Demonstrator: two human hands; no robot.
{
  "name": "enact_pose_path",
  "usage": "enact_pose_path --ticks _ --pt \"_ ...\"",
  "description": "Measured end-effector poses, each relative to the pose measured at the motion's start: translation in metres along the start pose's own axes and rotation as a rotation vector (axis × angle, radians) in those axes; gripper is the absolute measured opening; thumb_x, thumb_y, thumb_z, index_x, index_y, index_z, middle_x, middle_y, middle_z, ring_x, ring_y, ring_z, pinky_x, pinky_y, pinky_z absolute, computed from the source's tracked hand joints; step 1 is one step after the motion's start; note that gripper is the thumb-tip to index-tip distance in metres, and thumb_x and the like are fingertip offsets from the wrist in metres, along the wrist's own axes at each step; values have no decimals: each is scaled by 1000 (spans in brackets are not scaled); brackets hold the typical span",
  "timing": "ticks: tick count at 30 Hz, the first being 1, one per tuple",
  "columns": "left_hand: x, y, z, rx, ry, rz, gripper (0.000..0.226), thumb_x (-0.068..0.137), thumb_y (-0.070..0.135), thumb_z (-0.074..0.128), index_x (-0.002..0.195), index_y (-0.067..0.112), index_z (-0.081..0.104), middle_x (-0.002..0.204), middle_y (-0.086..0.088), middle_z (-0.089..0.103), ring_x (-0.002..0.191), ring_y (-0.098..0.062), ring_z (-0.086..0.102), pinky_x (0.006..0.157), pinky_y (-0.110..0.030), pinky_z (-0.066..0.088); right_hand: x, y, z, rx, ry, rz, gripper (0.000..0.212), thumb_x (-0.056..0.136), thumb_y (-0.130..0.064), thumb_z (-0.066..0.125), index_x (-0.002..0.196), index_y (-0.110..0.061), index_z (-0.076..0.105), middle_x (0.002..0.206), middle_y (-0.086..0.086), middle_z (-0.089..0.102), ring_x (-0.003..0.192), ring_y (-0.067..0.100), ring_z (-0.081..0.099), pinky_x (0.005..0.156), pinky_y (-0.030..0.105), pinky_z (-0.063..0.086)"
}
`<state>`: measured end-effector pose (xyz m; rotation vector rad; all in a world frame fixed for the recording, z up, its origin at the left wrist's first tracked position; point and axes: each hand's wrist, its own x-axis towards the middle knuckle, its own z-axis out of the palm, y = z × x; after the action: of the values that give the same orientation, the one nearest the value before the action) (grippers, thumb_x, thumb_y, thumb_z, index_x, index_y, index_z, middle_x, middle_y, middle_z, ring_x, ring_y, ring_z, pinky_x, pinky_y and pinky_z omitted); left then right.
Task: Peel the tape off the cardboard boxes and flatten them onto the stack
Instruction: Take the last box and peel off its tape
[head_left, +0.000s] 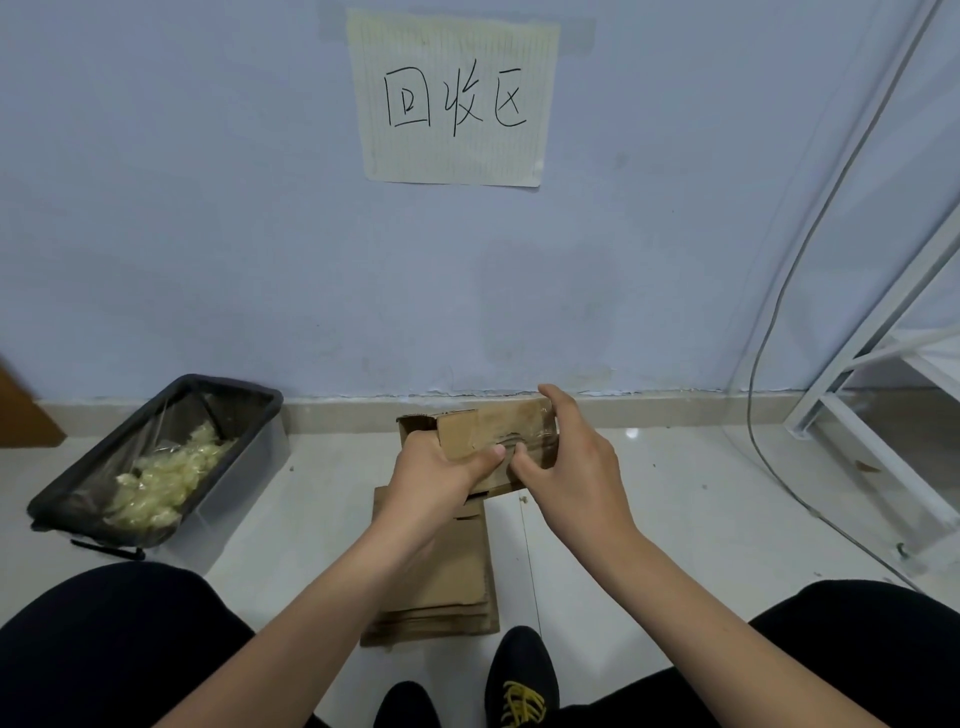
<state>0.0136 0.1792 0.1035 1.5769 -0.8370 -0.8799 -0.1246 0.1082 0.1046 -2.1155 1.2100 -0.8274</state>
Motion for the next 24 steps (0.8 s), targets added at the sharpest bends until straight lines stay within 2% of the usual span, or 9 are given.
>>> enact_pose_path --ticks 6,10,12,15,17,20,24 --pt "0 -3 2 9 11 22 14 88 26 78 101 22 80 96 4 80 97 -19 75 97 -52 56 0 -1 5 -8 41 -1 63 86 -26 62 143 -34 36 104 -5 62 85 13 57 74 26 43" --pt "0 -2 3 23 30 32 11 88 25 78 96 17 80 91 -1 79 90 -21 75 91 -47 59 4 4 2 22 94 33 55 86 -15 56 135 -31 40 121 -9 63 75 16 63 72 37 53" --pt "1 -1 1 -3 45 28 9 89 21 78 96 16 80 90 2 79 89 -17 75 88 -40 59 6 4 1 77 88 55 48 89 -24 59 133 -32 42 126 -11 61 80 12 64 78 38 54" --pt "3 2 -2 -57 63 5 11 90 19 77 100 19 80 94 8 80 94 -10 75 93 -37 58 2 1 5 112 35 -2 50 90 -40 67 132 -34 41 129 -14 56 102 11 60 90 34 50" --pt "3 2 -2 -59 65 7 10 90 20 77 100 20 80 93 7 80 92 -11 75 93 -38 59 -1 0 7 120 18 -33 48 90 -39 69 130 -34 43 126 -14 56 107 12 59 92 35 50" --pt "3 1 -2 -63 59 12 14 90 18 77 103 19 80 94 7 80 92 -11 75 93 -38 59 3 1 3 194 39 45 43 89 -32 72 124 -32 47 121 -17 56 104 12 62 92 37 51" --pt "1 1 -1 -50 33 25 16 92 15 74 107 19 79 96 9 79 94 -8 74 92 -34 58 5 0 1 134 48 62 21 88 -29 72 102 -27 57 111 -15 55 101 5 56 84 25 46"
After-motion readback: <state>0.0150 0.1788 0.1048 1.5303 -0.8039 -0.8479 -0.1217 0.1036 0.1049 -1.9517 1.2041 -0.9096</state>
